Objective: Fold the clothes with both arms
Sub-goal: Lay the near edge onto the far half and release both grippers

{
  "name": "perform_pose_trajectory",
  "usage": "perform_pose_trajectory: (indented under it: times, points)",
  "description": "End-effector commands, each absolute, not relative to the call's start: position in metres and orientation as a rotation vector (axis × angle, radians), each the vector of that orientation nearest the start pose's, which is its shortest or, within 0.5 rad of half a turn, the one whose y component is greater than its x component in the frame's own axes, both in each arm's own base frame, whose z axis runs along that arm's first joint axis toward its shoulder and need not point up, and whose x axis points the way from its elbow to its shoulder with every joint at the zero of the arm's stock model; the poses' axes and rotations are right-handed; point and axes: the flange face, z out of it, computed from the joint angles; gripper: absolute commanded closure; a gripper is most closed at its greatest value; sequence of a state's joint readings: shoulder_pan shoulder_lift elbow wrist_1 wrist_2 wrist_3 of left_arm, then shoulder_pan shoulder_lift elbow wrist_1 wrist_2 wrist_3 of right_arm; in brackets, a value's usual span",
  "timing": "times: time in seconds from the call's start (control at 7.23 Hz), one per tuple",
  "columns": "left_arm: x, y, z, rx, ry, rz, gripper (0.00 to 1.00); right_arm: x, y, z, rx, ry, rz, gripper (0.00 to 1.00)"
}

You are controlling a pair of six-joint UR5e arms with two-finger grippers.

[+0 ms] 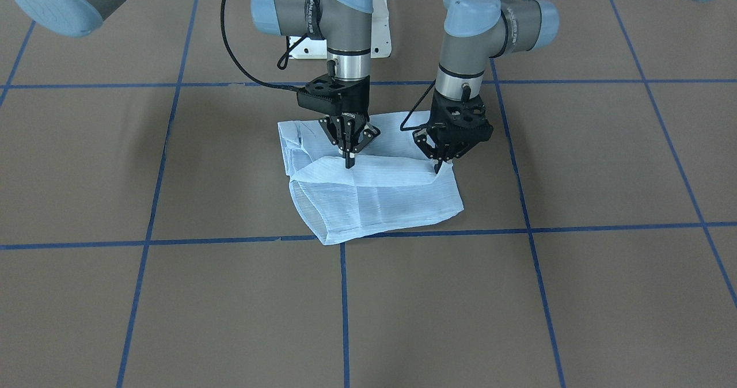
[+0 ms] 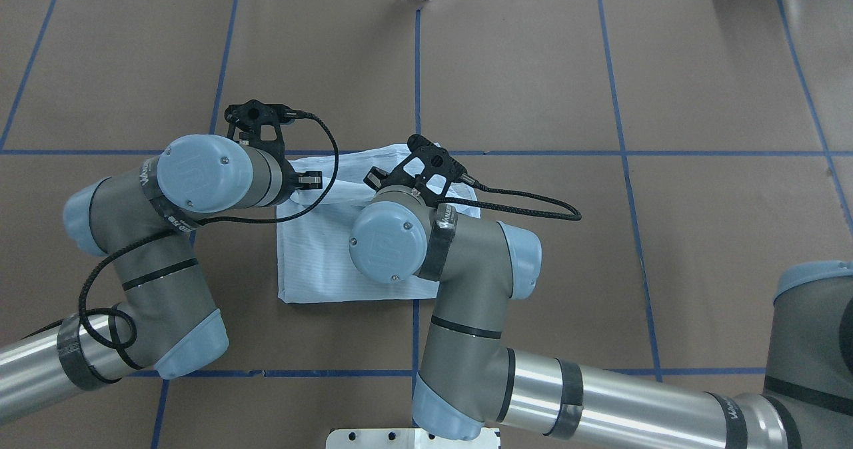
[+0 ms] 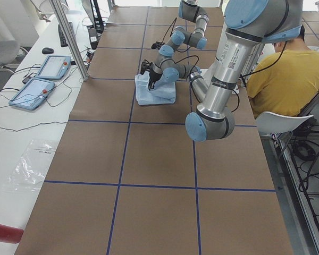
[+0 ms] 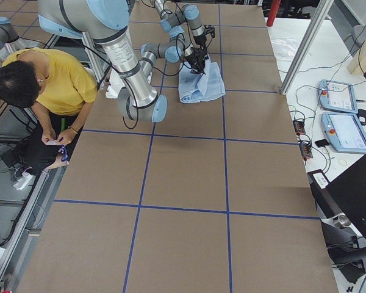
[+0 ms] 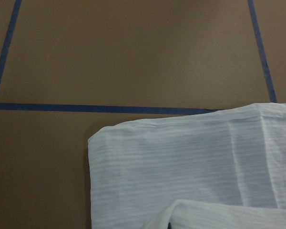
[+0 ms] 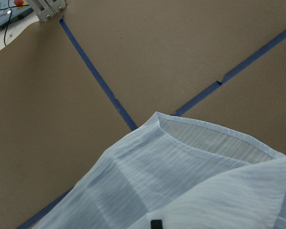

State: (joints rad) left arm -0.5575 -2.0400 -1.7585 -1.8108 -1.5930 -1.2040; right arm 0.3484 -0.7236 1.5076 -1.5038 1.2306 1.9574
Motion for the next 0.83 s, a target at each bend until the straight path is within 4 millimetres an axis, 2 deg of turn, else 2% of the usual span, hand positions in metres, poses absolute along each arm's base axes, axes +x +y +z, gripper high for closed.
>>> perform_pose_trajectory:
  times: [0.0,0.55,0.69]
  points:
    - [0.488,-0.468,0.314,0.394,0.813,-0.172,1.00,-0.647,-0.433,0.160,0.338,-0.859,0.823,1.00]
    - [0.480,-0.476,0.313,0.402,0.813,-0.186,1.00,-0.640,-0.453,0.160,0.364,-0.851,0.816,1.00]
    - [0.477,-0.480,0.312,0.407,0.814,-0.191,0.48,-0.643,-0.461,0.168,0.385,-0.855,0.785,0.49]
